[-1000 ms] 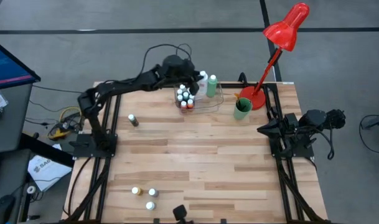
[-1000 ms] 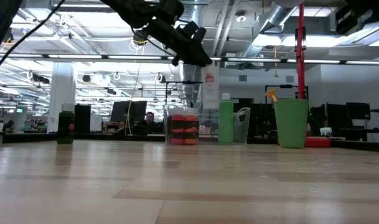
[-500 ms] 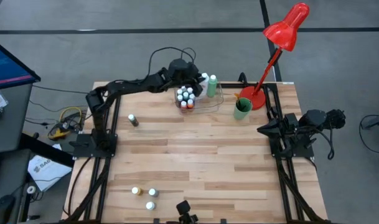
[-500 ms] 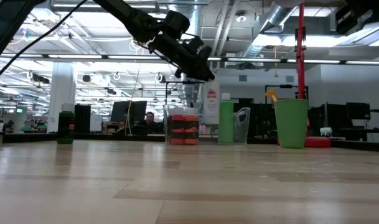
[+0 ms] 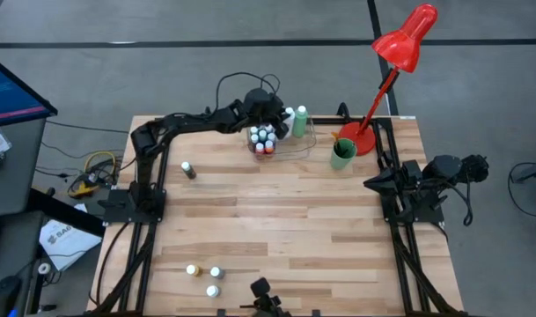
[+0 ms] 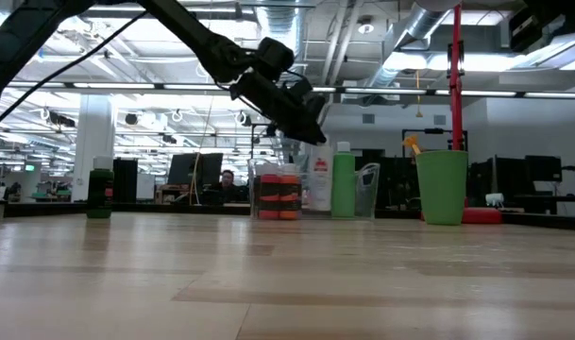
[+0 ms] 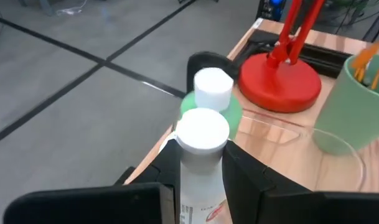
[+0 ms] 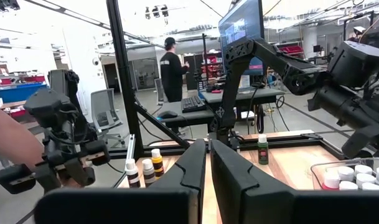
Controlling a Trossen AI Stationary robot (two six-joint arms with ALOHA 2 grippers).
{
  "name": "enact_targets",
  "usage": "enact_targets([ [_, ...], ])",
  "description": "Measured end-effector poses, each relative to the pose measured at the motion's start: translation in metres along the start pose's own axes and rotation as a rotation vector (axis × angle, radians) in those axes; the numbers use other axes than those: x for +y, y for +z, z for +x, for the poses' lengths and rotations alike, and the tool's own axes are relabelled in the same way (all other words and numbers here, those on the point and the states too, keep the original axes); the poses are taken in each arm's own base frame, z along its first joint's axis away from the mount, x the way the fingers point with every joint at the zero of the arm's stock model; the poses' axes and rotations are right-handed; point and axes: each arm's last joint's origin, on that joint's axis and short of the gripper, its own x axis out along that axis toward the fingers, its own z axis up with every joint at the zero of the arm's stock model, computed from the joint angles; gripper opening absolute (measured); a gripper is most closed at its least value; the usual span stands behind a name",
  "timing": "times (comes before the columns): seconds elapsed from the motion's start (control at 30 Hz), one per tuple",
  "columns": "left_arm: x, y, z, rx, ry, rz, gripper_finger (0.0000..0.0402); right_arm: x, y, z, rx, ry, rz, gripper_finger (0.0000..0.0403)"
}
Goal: Pick & Place Paint Supplies
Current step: Put the large white paint bottle into the transparent bin, then put the small dark green paint bottle into the transparent bin
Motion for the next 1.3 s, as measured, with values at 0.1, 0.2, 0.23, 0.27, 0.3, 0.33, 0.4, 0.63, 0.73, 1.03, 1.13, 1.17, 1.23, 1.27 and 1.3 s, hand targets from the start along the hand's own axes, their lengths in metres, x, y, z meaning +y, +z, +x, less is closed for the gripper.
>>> enact_targets([
  [0.1, 0.002, 0.000, 0.003, -0.014, 0.012, 0.000, 0.0064, 0.000, 0.000, 0.000, 0.000, 0.000, 0.000, 0.0021],
  [0.2, 0.004, -0.006, 0.006, 0.009, 0.015, -0.001, 0.0067, 0.000, 0.000, 0.000, 0.000, 0.000, 0.000, 0.0021],
  [0.23, 0.004, -0.009, 0.006, 0.014, 0.018, -0.003, 0.0070, 0.000, 0.000, 0.000, 0.000, 0.000, 0.000, 0.0021],
  [0.27, 0.004, -0.010, 0.006, 0.013, 0.020, -0.004, 0.0073, 0.000, 0.000, 0.000, -0.001, 0.000, 0.000, 0.0021],
  [0.3, 0.004, -0.012, 0.007, 0.011, 0.021, -0.005, 0.0076, 0.000, 0.000, 0.000, 0.000, 0.000, 0.000, 0.0021],
  [0.33, 0.004, -0.013, 0.007, 0.011, 0.023, -0.004, 0.0079, 0.000, 0.000, 0.000, 0.000, 0.000, 0.000, 0.0021],
  [0.4, 0.004, -0.016, 0.006, 0.014, 0.027, -0.005, 0.0085, 0.000, 0.000, 0.000, 0.000, 0.000, 0.000, 0.0021],
  [0.63, 0.004, -0.014, 0.006, -0.011, 0.031, -0.008, 0.0107, 0.000, 0.000, 0.000, 0.000, 0.000, 0.000, 0.0021],
  [0.73, 0.004, -0.013, 0.005, -0.021, 0.036, -0.002, 0.0127, 0.000, 0.000, 0.000, -0.001, 0.000, 0.000, 0.0021],
  [1.03, -0.002, 0.000, -0.009, -0.043, 0.007, -0.003, 0.0215, 0.000, 0.000, 0.000, 0.000, 0.000, 0.000, 0.0021],
  [1.13, -0.007, 0.023, -0.039, -0.056, -0.010, 0.002, 0.0231, 0.000, 0.000, 0.000, -0.001, 0.000, 0.000, 0.0021],
  [1.17, -0.009, 0.029, -0.052, -0.039, -0.016, 0.004, 0.0234, 0.000, 0.000, 0.000, 0.001, 0.000, 0.000, 0.0021],
  [1.23, -0.012, 0.041, -0.080, -0.013, -0.028, 0.010, 0.0238, 0.000, 0.000, 0.000, 0.000, 0.000, 0.000, 0.0021],
  [1.27, -0.014, 0.045, -0.097, 0.025, -0.030, 0.016, 0.0239, 0.000, 0.000, 0.000, 0.001, 0.000, 0.000, 0.0021],
  [1.3, -0.016, 0.048, -0.114, 0.056, -0.022, 0.023, 0.0239, 0.000, 0.000, 0.000, 0.000, 0.000, 0.000, 0.0021],
])
